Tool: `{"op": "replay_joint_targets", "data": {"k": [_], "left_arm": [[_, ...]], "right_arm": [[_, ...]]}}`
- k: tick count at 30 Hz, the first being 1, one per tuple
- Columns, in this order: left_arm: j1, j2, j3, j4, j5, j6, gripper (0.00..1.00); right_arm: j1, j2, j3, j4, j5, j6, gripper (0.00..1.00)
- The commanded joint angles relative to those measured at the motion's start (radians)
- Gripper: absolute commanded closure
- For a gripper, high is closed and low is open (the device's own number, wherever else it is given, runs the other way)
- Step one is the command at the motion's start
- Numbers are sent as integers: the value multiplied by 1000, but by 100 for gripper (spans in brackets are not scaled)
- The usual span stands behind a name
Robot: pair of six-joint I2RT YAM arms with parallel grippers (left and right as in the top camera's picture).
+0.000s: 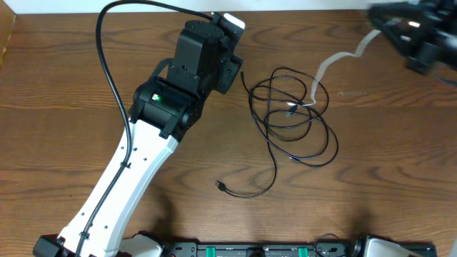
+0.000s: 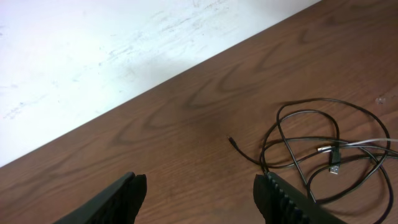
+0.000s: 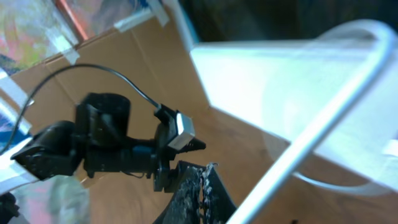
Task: Untangle cables
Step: 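Pull the white cable out of the pile toward the upper right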
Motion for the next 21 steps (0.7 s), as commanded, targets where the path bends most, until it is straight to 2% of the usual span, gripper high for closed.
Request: {"op": "replay_joint_targets", "data": {"k": [1, 4, 7, 13, 16, 21], "left_arm": [[4, -23, 3, 1, -2, -9, 39], [3, -23, 3, 0, -2, -9, 39], [3, -23, 3, -3, -2, -9, 39], [3, -23, 3, -6, -2, -10, 39], [3, -23, 3, -6, -2, -10, 39], [3, -23, 3, -6, 0, -10, 39]], "right_arm": [[-109, -24, 6, 4, -117, 63, 99], [-210, -37, 6, 76, -200, 144, 99], [-303, -38, 6, 250, -279, 322, 99], [-496, -38, 6, 593, -285, 655, 99], [-573, -38, 6, 649, -285, 701, 99], [-682, -37, 6, 646, -285, 721, 99]]}}
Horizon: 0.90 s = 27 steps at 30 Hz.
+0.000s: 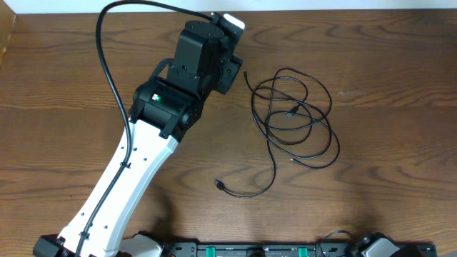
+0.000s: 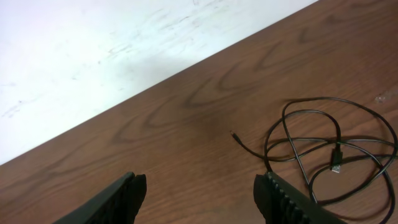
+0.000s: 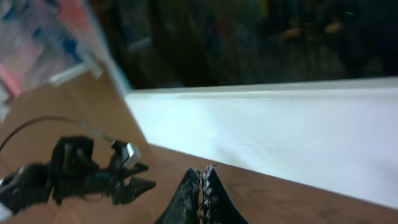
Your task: Untangle cables
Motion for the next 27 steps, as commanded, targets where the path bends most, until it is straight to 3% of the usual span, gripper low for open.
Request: {"op": "replay_joint_targets", "data": {"k": [1, 19, 22, 27], "left_arm": [[3, -23, 3, 0, 10, -5, 39], [3, -23, 3, 3, 51, -6, 39], [3, -23, 3, 3, 51, -6, 39], [3, -23, 3, 3, 52, -6, 39]], "right_arm": [[-56, -3, 8, 3, -16, 72, 99], [-59, 136, 8, -12, -16, 95, 98], [-59, 137, 8, 38, -12, 164, 98], [-59, 141, 8, 255, -7, 411, 99]]}}
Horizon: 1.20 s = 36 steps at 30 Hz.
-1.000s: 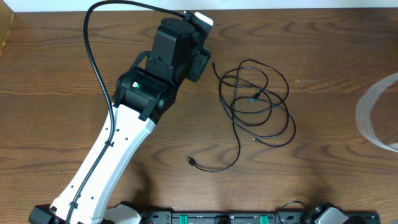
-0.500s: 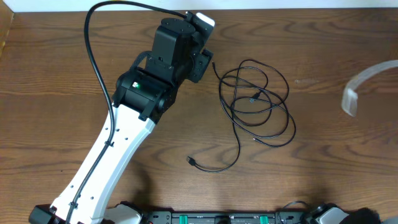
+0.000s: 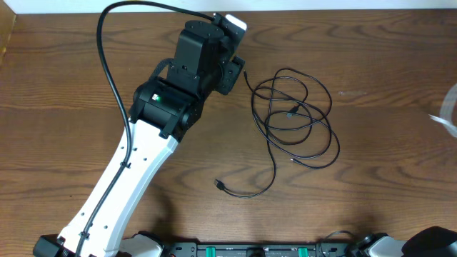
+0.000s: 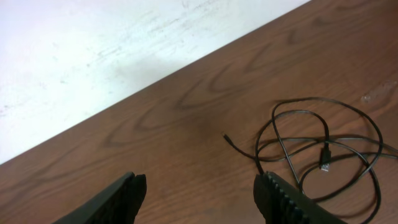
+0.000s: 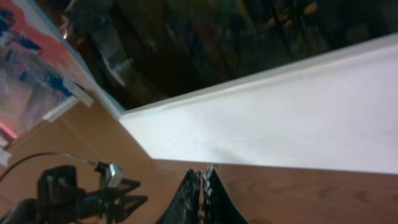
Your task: Untangle cables
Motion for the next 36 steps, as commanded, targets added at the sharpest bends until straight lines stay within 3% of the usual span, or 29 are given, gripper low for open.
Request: {"op": "replay_joint_targets", "data": {"k": [1, 4, 11, 18, 25, 31, 36], "left_arm": [[3, -23, 3, 1, 13, -7, 39], [3, -23, 3, 1, 26, -10, 39], [3, -23, 3, 1, 45, -13, 39], [3, -23, 3, 1, 46, -13, 39], [3, -23, 3, 1, 46, -32, 39], [3, -23, 3, 1, 46, -32, 39], [3, -23, 3, 4, 46, -32, 39]], "right_arm": [[-4, -5, 9, 96, -7, 234, 98], [-4, 10, 9, 129, -6, 349, 99], [-3, 37, 9, 132, -12, 398, 98], [5, 36, 10, 349, -14, 436, 98], [5, 36, 9, 357, -12, 391, 98], [5, 37, 9, 294, -1, 537, 98], [31, 32, 9, 268, 15, 560, 98]]}}
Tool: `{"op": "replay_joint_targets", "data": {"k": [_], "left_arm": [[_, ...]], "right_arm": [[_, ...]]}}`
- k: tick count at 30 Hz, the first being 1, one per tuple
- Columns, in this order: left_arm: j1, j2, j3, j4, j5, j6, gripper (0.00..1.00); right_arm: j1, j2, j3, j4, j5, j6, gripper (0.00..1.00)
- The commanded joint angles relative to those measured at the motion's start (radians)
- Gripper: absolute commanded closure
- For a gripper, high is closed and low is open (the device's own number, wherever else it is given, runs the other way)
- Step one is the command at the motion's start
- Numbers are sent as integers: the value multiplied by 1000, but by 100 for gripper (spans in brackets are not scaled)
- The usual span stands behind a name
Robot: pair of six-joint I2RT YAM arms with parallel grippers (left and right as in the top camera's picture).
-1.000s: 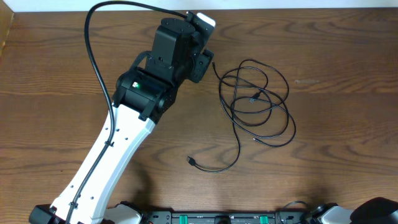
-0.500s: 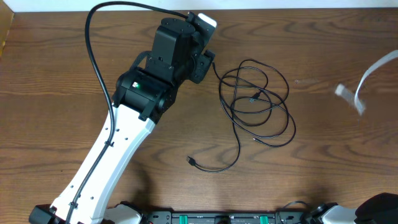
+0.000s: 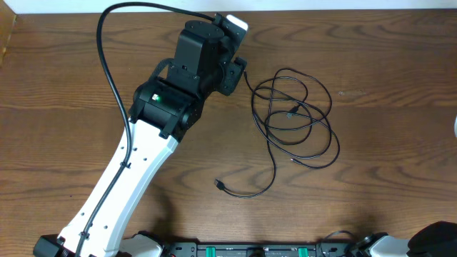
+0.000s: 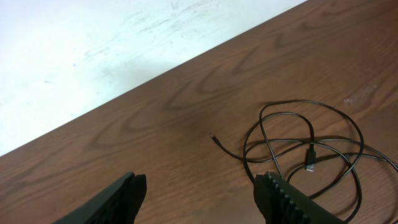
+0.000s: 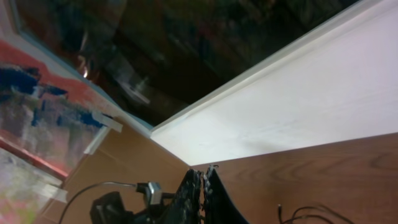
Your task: Untangle cables
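A thin black cable (image 3: 294,114) lies in loose overlapping loops on the brown table (image 3: 385,178), one plug end (image 3: 222,186) trailing toward the front. In the left wrist view the loops (image 4: 305,155) lie ahead and to the right of my left gripper (image 4: 200,182), which is open and empty just above the wood. My right gripper (image 5: 202,180) is shut, held high off to the right, with nothing visible between its fingers. A sliver of something white (image 3: 455,126) shows at the overhead view's right edge.
The left arm (image 3: 153,143) stretches from the front left to the back centre, a thick black hose (image 3: 107,64) arching beside it. A white wall (image 4: 93,50) borders the table's far edge. A dark part of the right arm (image 3: 437,234) shows at the front right corner.
The left gripper has shifted slightly, so the black loops sit further left in its view. The white piece at the overhead's right edge has nearly left the frame. The right wrist view has tilted.
My right gripper was at the back right, shut on a white cable running out of the black tangle. Then the white cable was gone from the table and the right arm was out of the overhead view. The black cable alone has stayed put since.
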Motion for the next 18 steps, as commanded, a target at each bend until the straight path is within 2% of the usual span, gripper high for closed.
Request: {"op": "replay_joint_targets", "data": {"k": [1, 5, 8, 18], "left_arm": [[3, -23, 3, 5, 3, -6, 39], [3, -23, 3, 10, 3, -6, 39], [3, -23, 3, 8, 3, -5, 39], [3, -23, 3, 12, 3, -6, 39]], "right_arm": [[37, -16, 10, 6, 13, 62, 98], [93, -33, 10, 5, 102, 168, 98], [137, -34, 23, -5, 170, 169, 98], [313, -32, 38, -13, 10, -215, 98]]}}
